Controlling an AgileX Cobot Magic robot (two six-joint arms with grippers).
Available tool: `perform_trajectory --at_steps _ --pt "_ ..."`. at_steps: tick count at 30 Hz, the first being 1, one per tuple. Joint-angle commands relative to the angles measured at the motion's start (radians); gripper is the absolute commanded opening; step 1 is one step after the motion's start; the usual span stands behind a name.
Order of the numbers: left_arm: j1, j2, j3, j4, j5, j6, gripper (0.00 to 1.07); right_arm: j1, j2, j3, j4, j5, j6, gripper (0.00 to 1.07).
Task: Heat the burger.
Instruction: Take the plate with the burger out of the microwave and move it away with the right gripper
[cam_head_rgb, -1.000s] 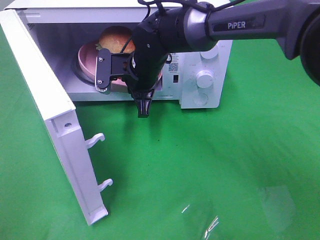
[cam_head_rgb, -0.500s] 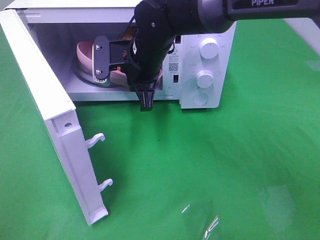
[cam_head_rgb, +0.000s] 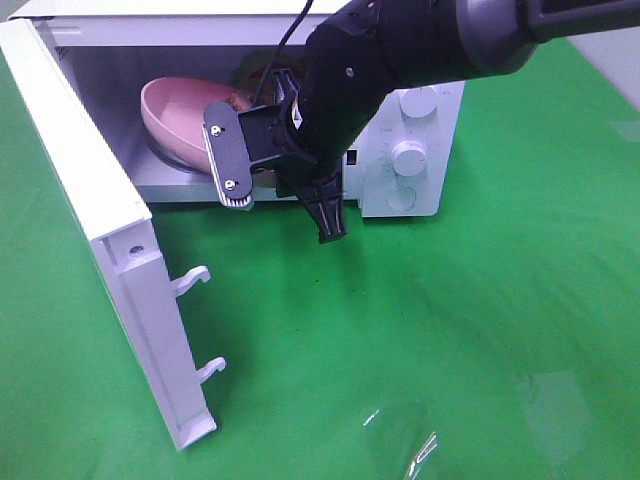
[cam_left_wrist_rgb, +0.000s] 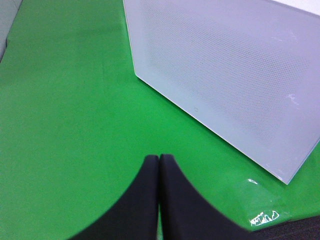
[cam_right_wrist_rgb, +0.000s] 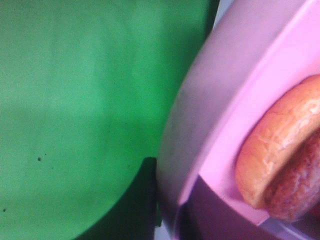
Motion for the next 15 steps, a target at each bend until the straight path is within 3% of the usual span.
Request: perform_trajectory --at_steps 1,15 --pt "0.004 -0.008 0.002 -0.004 -0.011 -0.004 0.0 -0.013 -0.02 0.001 -0.035 0.006 0.007 0.0" --pt "0.004 -0.008 0.002 -0.004 -0.011 -0.004 0.0 -0.01 -0.044 0.001 -0.038 0.07 0.007 0.0"
